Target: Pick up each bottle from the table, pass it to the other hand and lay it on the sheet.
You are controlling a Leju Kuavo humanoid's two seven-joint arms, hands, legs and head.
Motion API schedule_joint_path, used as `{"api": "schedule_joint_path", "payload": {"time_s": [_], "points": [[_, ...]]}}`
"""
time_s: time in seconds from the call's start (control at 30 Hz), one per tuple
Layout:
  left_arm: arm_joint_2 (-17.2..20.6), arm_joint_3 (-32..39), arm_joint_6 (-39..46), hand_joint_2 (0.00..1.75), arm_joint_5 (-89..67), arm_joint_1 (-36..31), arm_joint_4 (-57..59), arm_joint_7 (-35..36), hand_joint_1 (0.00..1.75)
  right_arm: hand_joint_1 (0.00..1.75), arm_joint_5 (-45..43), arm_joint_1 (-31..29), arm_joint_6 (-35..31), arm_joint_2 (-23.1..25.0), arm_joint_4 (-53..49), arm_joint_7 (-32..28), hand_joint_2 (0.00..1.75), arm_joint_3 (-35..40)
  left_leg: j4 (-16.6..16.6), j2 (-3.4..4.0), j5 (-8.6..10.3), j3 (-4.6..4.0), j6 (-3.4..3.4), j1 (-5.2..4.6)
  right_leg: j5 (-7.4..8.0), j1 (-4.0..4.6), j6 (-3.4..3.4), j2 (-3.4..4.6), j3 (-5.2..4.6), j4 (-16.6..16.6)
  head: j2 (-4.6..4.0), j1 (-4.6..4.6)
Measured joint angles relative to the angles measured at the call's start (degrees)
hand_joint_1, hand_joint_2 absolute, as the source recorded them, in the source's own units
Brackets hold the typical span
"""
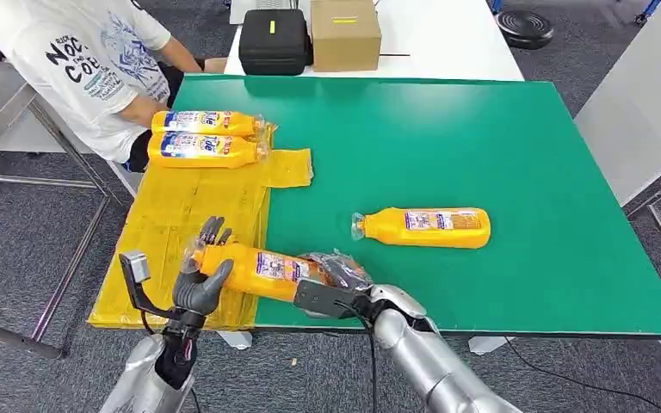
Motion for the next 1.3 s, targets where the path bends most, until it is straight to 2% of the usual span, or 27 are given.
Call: {"api": "schedule_joint_path", "payload": {"time_s": [1.03, 1.07, 1.1, 1.13, 1.17, 1.2, 1.3], "points": [[-0.3, -1.3, -1.3, 1.75, -0.7, -0.9, -0.4, -1.4, 0.03, 1.75, 1.8, -0.8, 0.2, -0.7, -1.1, -0.9, 1.75, 2.2, 0.0, 0.00, 0.00, -0.01, 0.00, 0.00, 0.00, 0.00, 0.00, 0.00, 0.00, 0.0, 0.00, 0.00], [-0.5, -1.7, -0.9, 1.75, -0.4, -0.8, -1.3, -1.4, 0.30, 1.75, 1.7, -1.0, 0.3, -0.4, -1.0, -0.9, 1.75, 2.5, 0.0, 0.02, 0.00, -0.01, 0.00, 0.00, 0.00, 0.00, 0.00, 0.00, 0.00, 0.0, 0.00, 0.02], [-0.6, -1.9, -0.8, 1.75, -0.3, -0.7, -2.0, -1.2, 1.22, 1.75, 1.7, -1.3, 0.3, -0.2, -0.8, -0.9, 1.75, 2.7, 0.0, 0.02, 0.00, 0.00, 0.00, 0.00, 0.01, 0.00, 0.00, 0.00, 0.00, 0.0, 0.00, 0.00], [-0.7, -2.2, -0.5, 1.75, -0.2, -0.7, -2.9, -1.1, 1.54, 1.75, 1.5, -1.6, 0.2, 0.0, -0.7, -0.9, 1.75, 3.0, 0.0, 0.01, 0.00, 0.00, 0.00, 0.00, 0.01, 0.00, 0.00, 0.00, 0.00, 0.0, 0.00, 0.00], [-0.8, -2.4, -0.3, 1.75, -0.1, -0.6, -3.5, -1.0, 1.68, 1.75, 1.4, -1.9, 0.2, 0.1, -0.5, -0.9, 1.75, 3.3, 0.0, -0.01, 0.01, 0.00, 0.00, 0.00, 0.01, 0.00, 0.00, -0.01, 0.01, 0.0, 0.00, 0.02], [-0.8, -2.6, -0.2, 1.75, -0.1, -0.5, -4.1, -0.9, 1.73, 1.75, 1.2, -2.1, 0.2, 0.2, -0.4, -0.9, 1.75, 3.5, 0.0, -0.02, 0.01, 0.00, 0.00, 0.00, 0.01, 0.00, 0.00, -0.01, 0.01, 0.0, 0.00, 0.00], [-0.9, -3.1, 0.0, 1.75, 0.2, -0.3, -5.3, -0.9, 1.75, 1.75, 0.9, -2.3, 0.2, 0.2, 0.0, -0.9, 1.75, 3.7, 0.0, -0.01, 0.01, -0.01, 0.00, 0.00, 0.01, 0.00, 0.00, 0.00, 0.01, 0.0, 0.00, 0.00]]}}
